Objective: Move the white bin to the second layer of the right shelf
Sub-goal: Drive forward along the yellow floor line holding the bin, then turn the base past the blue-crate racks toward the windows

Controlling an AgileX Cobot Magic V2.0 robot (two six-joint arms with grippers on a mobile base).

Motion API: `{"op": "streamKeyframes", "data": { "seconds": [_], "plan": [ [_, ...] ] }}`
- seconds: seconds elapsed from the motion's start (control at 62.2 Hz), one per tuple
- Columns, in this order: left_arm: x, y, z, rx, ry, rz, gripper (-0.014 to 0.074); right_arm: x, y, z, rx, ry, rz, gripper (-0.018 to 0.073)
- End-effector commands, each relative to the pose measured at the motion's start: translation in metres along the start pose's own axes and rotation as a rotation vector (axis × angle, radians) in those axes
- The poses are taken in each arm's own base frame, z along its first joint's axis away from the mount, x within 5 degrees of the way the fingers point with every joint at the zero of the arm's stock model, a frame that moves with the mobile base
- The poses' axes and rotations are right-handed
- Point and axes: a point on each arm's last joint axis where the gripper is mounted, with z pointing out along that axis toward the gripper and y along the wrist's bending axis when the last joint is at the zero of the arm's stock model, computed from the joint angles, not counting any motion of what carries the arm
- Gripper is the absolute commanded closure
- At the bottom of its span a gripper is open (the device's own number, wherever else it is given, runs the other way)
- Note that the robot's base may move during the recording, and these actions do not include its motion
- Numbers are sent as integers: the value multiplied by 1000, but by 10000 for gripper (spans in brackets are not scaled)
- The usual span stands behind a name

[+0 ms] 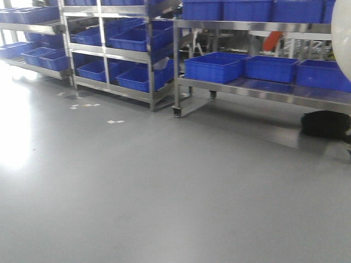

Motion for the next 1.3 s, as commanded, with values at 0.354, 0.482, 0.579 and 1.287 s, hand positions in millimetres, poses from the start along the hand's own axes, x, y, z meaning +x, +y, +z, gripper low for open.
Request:
{"op": "streamKeyframes", "data": {
  "seconds": [0.354, 0.482, 0.579, 1.287],
  "plan": [
    [4, 0, 0, 0, -63, -9, 512, -17, 3, -5, -22, -121, 1, 503],
    [4, 0, 0, 0, -63, -9, 512, -17, 3, -5, -22, -121, 1, 503],
    [4, 0, 0, 0, -63, -9, 512, -17, 3, -5, -22, -121, 1, 503],
    [4, 0, 0, 0, -63, -9, 512, -18, 3, -5, -22, -122, 1, 503]
  ]
}}
